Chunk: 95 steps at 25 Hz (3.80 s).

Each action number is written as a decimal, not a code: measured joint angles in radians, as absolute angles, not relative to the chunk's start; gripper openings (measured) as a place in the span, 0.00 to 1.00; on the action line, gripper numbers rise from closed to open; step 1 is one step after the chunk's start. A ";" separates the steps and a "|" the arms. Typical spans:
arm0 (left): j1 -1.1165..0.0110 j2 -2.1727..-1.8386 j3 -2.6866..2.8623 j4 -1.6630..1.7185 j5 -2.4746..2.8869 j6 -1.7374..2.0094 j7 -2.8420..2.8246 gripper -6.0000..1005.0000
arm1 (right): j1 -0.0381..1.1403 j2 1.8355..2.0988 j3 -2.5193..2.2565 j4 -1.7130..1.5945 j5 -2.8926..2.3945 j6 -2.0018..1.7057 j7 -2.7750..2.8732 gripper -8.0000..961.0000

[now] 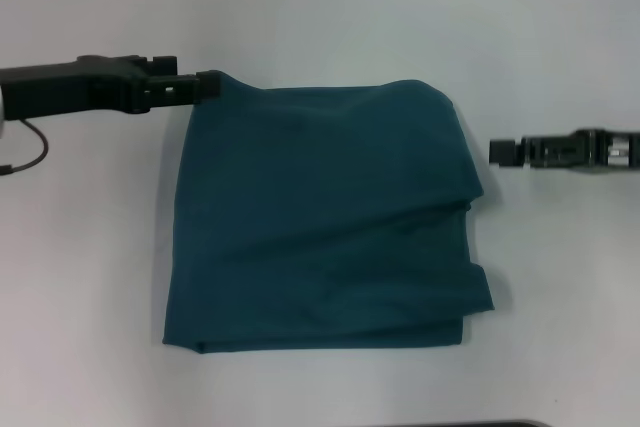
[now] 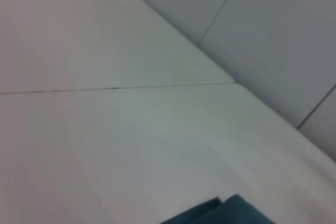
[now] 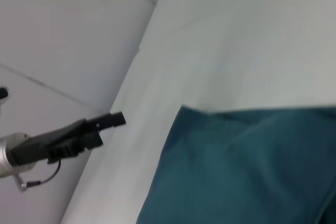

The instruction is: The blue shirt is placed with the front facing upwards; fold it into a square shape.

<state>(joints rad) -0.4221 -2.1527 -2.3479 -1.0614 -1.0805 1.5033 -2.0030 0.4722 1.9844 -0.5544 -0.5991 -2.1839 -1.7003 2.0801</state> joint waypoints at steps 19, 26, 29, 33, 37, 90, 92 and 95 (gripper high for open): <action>-0.419 -2.155 -2.430 -0.918 -1.123 1.602 -1.872 0.84 | 0.538 2.058 -0.589 -0.543 -2.205 -1.624 2.032 0.54; -0.420 -2.154 -2.436 -0.902 -1.123 1.600 -1.861 0.84 | 0.550 2.058 -0.657 -0.503 -2.206 -1.549 2.043 0.53; -0.420 -2.153 -2.437 -0.898 -1.123 1.599 -1.859 0.84 | 0.542 2.053 -0.676 -0.496 -2.215 -1.514 2.054 0.53; -0.427 -2.152 -2.438 -0.892 -1.123 1.596 -1.858 0.84 | 0.541 2.047 -0.679 -0.481 -2.227 -1.495 2.059 0.53; -0.433 -2.151 -2.438 -0.887 -1.123 1.589 -1.857 0.84 | 0.540 2.045 -0.670 -0.487 -2.227 -1.526 2.053 0.53; -0.454 -2.126 -2.437 -0.873 -1.120 1.627 -1.854 0.84 | 0.504 2.007 -0.619 -0.539 -2.175 -1.638 1.988 0.53; -0.452 -2.123 -2.437 -0.873 -1.121 1.646 -1.849 0.84 | 0.500 2.006 -0.598 -0.540 -2.175 -1.638 1.983 0.53; -0.450 -2.121 -2.438 -0.873 -1.117 1.667 -1.838 0.84 | 0.499 2.005 -0.587 -0.541 -2.174 -1.638 1.976 0.53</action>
